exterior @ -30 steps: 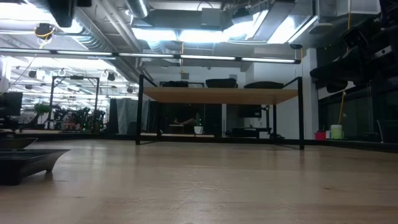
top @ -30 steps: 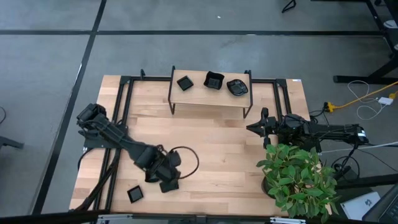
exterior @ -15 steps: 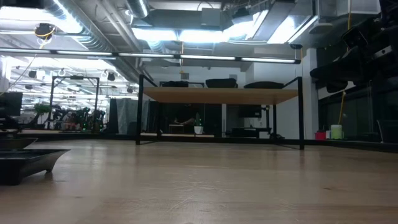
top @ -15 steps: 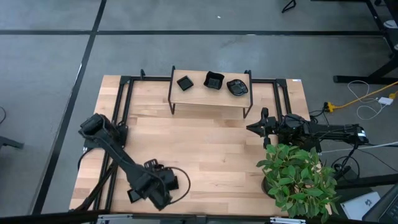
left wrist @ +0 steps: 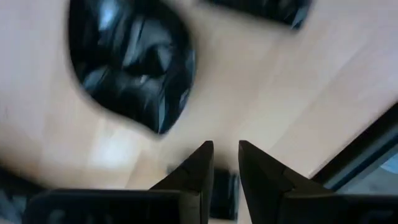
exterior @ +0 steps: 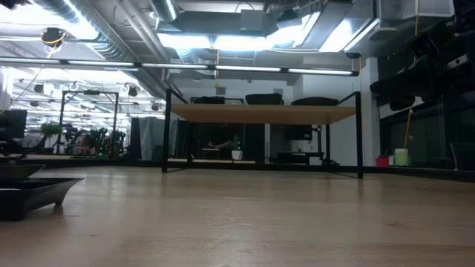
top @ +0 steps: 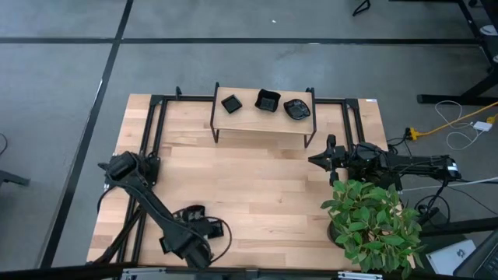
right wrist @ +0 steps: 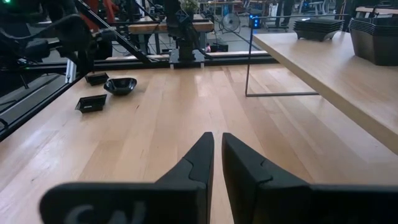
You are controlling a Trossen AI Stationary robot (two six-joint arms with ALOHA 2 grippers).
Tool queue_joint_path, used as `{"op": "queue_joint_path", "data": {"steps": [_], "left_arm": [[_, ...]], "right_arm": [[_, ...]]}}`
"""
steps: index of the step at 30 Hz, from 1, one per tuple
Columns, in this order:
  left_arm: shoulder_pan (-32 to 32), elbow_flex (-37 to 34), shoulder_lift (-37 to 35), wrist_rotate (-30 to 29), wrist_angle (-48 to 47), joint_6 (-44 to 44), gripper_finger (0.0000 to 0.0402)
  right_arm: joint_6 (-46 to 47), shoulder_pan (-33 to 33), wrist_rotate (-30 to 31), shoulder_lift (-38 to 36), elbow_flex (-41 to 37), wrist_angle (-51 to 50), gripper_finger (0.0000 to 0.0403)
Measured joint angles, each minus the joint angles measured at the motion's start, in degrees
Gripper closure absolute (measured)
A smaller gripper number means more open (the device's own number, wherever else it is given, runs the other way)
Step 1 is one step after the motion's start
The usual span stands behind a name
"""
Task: Pick & Place Mini shaped plates
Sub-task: Stack the square plate on top of the square plate on the shelf
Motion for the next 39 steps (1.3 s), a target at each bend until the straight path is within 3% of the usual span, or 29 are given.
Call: {"op": "queue_joint_path", "data": {"steps": [7, 12, 17, 39], "left_arm": [[-5.28, 0.00, -1.13, 3.04, -1.50, -10.64, 0.0332], [-9.24, 0.00, -1.13, 3.74, 3.94, -16.14, 0.0332], [-11.70, 0.02, -1.04, 1.06, 6.87, -19.09, 0.0332], [-12.06, 0.33, 9.14, 3.00, 4.48, -14.05, 0.0334]], "right_arm": [[0.00, -0.01, -0.01, 0.00, 0.01, -0.01, 0.0369], [0.00, 0.00, -0.02, 0.00, 0.00, 0.00, 0.0369], [0.00, 0.00, -0.02, 0.00, 0.01, 0.00, 0.0369], [0.00, -0.02, -0.02, 0.00, 0.01, 0.00, 0.0369]]}}
